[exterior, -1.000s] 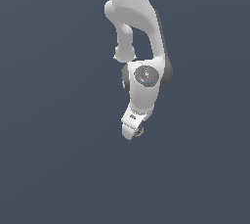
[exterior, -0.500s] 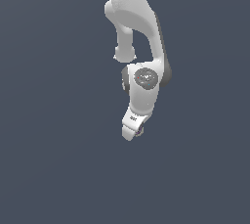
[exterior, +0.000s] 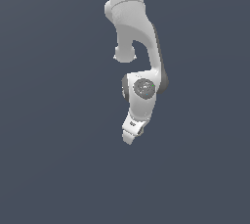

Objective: Pick up the object and move it to a goal position.

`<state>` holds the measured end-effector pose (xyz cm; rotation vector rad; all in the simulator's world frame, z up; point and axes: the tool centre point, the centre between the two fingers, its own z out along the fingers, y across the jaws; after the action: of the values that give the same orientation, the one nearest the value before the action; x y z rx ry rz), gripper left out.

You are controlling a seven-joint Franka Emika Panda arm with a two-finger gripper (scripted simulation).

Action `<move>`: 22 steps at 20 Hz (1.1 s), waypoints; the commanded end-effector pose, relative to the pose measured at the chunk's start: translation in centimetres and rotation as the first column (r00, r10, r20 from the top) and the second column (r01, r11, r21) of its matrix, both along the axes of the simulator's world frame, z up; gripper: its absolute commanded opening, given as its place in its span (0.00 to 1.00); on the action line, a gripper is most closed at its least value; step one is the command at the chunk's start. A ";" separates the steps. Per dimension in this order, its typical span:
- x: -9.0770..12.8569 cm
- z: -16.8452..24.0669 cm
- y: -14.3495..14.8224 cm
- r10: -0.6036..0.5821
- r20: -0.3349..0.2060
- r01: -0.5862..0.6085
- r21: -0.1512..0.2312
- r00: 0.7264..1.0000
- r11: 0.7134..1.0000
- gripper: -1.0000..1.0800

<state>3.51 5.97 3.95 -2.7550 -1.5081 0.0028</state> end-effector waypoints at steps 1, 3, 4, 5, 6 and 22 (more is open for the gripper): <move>0.1 -0.3 0.0 0.000 0.002 0.000 0.000 1.000 1.000 0.96; 0.1 -0.3 0.0 0.000 0.002 0.000 0.000 1.000 1.000 0.00; 0.1 -0.3 0.0 0.000 0.002 0.000 0.000 1.000 1.000 0.00; 0.1 -0.3 0.0 0.000 0.002 0.000 0.000 1.000 1.000 0.00; 0.1 -0.3 0.0 0.000 0.002 0.000 0.000 1.000 1.000 0.00; 1.0 2.1 0.4 0.000 0.002 0.000 0.000 1.000 1.000 0.00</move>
<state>4.19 6.22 5.28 -2.7555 -1.5071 0.0035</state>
